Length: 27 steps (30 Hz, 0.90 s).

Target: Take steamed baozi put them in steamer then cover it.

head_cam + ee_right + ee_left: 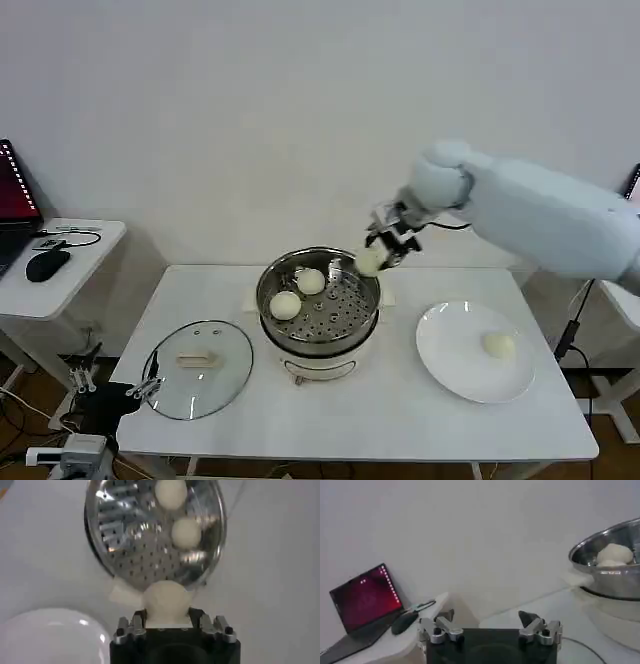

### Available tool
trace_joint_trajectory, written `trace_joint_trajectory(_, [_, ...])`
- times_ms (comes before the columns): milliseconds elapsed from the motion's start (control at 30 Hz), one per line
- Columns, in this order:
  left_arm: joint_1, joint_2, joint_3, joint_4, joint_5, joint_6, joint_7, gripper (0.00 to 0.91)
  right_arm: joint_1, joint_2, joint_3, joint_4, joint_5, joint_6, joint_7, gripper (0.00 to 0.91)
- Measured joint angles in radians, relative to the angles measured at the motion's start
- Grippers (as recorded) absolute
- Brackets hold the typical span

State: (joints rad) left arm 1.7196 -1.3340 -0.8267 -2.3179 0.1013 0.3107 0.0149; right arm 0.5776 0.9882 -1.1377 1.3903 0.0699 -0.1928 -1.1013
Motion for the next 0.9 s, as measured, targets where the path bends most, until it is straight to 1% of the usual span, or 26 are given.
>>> trace_joint_trajectory(233, [0.013, -0.005, -0.023, -0.008, 0.002, -0.001, 0.000, 0.907, -0.035, 0.109, -0.023, -0.006, -0.013, 0.031, 0.001, 0.595])
trace_joint_trajectory(367, [0.015, -0.006, -0.032, -0.010, 0.002, -0.001, 0.000, 0.907, -0.058, 0.157, -0.039, -0.006, -0.021, 0.060, -0.009, 0.595])
trace_joint_trajectory(533, [0.020, -0.008, -0.036, -0.013, 0.004, -0.001, 0.000, 0.907, -0.080, 0.184, -0.058, 0.004, -0.028, 0.091, -0.018, 0.595])
trace_joint_trajectory(900, [0.012, -0.004, -0.037, -0.012, 0.004, -0.001, 0.000, 0.907, -0.110, 0.198, -0.083, 0.016, -0.054, 0.135, -0.019, 0.595])
